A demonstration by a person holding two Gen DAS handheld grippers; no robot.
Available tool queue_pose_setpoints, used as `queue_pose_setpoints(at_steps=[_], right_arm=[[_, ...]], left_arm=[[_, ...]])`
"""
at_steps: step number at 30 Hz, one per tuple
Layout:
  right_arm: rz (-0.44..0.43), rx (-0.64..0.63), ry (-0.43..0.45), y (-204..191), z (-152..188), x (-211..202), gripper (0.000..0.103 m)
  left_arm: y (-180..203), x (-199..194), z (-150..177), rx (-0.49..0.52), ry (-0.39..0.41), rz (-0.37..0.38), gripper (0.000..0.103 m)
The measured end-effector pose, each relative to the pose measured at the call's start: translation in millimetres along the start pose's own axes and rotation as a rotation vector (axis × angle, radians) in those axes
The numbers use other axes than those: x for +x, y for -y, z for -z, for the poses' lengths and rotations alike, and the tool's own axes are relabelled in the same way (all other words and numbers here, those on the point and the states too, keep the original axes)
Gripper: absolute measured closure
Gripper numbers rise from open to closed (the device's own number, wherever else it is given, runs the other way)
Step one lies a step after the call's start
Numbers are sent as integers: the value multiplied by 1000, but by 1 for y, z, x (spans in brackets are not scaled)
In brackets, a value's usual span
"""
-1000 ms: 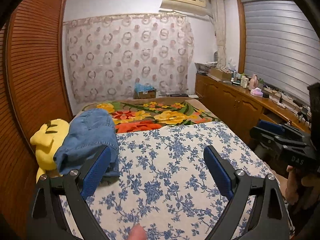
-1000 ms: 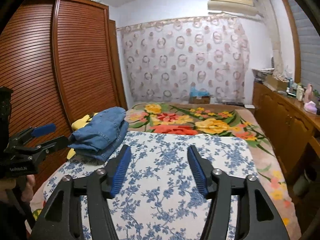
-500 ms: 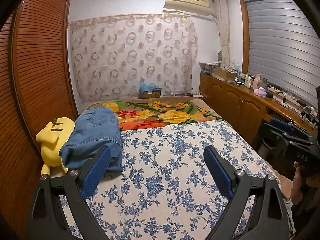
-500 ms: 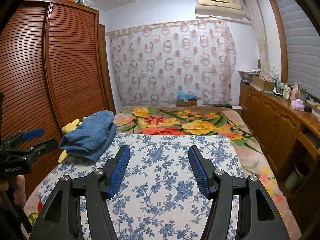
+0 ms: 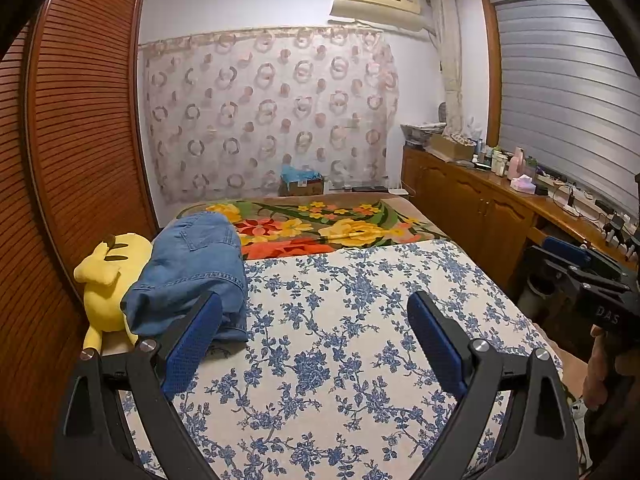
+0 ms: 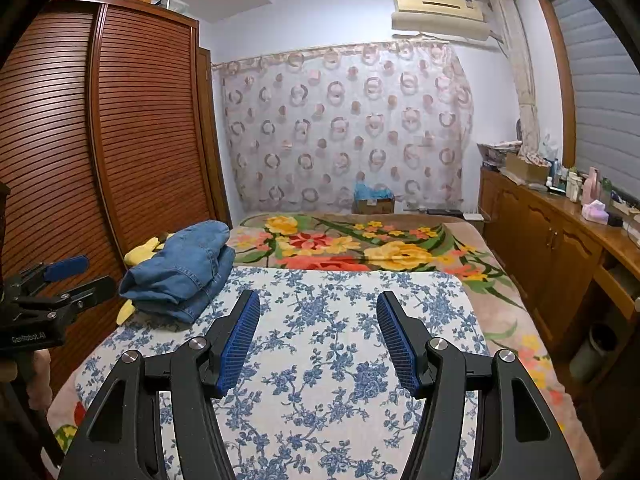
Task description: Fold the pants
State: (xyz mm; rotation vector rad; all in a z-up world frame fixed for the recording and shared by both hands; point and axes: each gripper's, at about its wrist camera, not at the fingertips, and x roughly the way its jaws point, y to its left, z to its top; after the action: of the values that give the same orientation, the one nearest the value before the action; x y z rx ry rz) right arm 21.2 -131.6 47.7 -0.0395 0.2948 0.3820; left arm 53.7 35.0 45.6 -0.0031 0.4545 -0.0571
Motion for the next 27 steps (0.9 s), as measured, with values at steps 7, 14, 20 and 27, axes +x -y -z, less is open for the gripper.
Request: queue_pose_setpoints(at_steps=[7,14,20,27], right_arm=[[-3,0,3,3,0,0,40],[-5,-3,5,4,2,-1,40],[-5,-3,6,5,2,0,40],[-5,-1,7,7,1,-1,40]], left_arm=[[-2,-1,0,-4,5,-5,9],[-6,-2,1,-7,7,-4,9],[-6,-2,1,-5,7,-5,9],[-4,-1,1,-4,7,-5,9]])
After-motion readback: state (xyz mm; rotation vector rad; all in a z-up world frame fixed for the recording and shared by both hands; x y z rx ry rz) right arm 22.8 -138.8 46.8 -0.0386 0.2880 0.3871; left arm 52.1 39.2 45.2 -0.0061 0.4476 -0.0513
